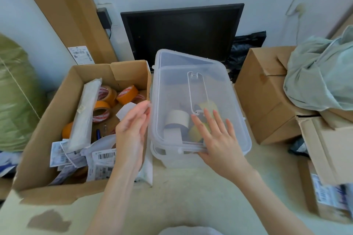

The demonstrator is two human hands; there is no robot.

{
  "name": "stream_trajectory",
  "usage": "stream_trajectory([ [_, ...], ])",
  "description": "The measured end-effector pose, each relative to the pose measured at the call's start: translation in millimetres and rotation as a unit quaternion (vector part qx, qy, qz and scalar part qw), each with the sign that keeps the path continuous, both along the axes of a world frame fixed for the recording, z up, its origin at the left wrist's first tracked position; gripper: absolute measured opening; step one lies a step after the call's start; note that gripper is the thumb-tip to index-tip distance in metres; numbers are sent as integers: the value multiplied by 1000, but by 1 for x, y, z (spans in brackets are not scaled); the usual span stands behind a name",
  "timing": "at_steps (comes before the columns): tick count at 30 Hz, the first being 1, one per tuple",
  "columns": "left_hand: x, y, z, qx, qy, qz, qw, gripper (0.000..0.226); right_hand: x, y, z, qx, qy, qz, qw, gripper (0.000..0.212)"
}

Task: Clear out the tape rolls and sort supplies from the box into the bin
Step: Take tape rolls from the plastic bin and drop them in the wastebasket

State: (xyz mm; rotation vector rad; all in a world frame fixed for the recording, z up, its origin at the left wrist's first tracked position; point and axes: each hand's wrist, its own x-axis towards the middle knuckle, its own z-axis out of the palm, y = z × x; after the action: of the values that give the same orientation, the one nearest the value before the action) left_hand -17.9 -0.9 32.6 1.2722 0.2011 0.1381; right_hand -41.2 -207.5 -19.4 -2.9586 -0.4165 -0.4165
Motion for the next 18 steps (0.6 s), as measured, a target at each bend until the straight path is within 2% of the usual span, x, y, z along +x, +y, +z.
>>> stream_trajectory([
  [3, 6, -5, 8, 8, -55, -16, 998, 27, -4, 0, -1, 47, -78, -20, 996, 87],
  [5, 11, -9, 2, 82, -63, -17, 994, 28, -6, -1, -4, 65, -116, -26, 991, 80],
  [8, 17, -14, -17, 169, -23, -63, 983, 33, -8, -12, -6, 108, -112, -46, 987, 77],
  [11, 20, -20, -36, 292, -3, -122, 948, 42, -6, -31, -9, 200, -116, -59, 971, 84],
  [13, 18, -23, -44, 396, -21, -139, 908, 45, -6, -39, -9, 319, -118, -83, 937, 85],
  [14, 18, -24, -47, 438, -37, -137, 888, 46, -7, -40, -3, 396, -110, -105, 906, 76],
  [16, 18, -25, -56, 515, -66, -136, 844, 46, -6, -44, -1, 505, -106, -175, 839, 39],
  [17, 19, -24, -60, 557, -73, -139, 816, 47, -3, -48, -4, 545, -96, -204, 807, 31],
  [18, 19, -25, -62, 595, -76, -143, 787, 47, -1, -51, -8, 582, -87, -213, 780, 33],
])
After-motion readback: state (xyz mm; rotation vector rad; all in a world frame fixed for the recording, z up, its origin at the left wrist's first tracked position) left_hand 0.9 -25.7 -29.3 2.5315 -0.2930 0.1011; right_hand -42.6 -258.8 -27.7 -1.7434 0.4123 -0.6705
